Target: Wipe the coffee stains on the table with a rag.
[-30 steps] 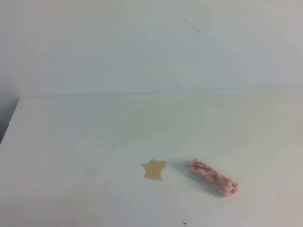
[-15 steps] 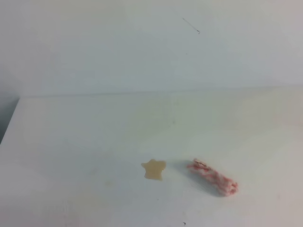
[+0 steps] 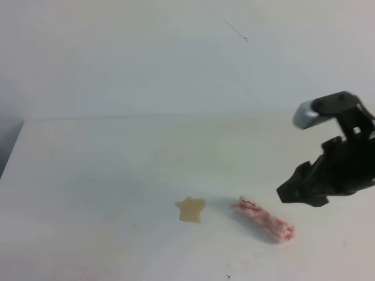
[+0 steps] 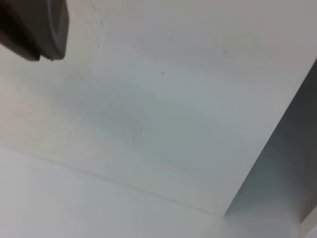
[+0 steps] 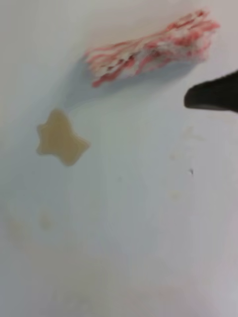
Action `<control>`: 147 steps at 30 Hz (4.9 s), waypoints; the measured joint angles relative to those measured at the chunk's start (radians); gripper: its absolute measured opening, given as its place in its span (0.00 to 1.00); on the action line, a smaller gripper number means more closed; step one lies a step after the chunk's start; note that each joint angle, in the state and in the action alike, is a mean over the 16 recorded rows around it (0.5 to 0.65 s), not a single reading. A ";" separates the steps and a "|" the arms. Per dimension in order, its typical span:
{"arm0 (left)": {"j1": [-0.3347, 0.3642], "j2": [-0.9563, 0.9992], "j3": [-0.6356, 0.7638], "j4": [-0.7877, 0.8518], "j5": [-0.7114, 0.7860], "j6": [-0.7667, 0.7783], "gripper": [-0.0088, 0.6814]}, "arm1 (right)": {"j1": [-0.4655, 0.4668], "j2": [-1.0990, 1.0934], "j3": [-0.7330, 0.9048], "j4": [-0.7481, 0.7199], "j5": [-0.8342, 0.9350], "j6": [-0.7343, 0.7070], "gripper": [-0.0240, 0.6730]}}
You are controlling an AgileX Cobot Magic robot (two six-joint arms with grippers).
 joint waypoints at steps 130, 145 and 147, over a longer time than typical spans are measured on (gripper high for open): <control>0.000 0.000 0.000 0.000 0.000 0.000 0.01 | 0.041 -0.818 0.537 -0.043 -0.633 -0.005 0.03; 0.000 0.000 0.000 0.000 0.000 0.000 0.01 | -0.063 -1.144 0.845 -0.043 -0.635 0.001 0.03; 0.000 0.000 0.000 0.000 0.000 0.000 0.01 | -0.099 -1.222 0.884 -0.042 -0.637 0.001 0.03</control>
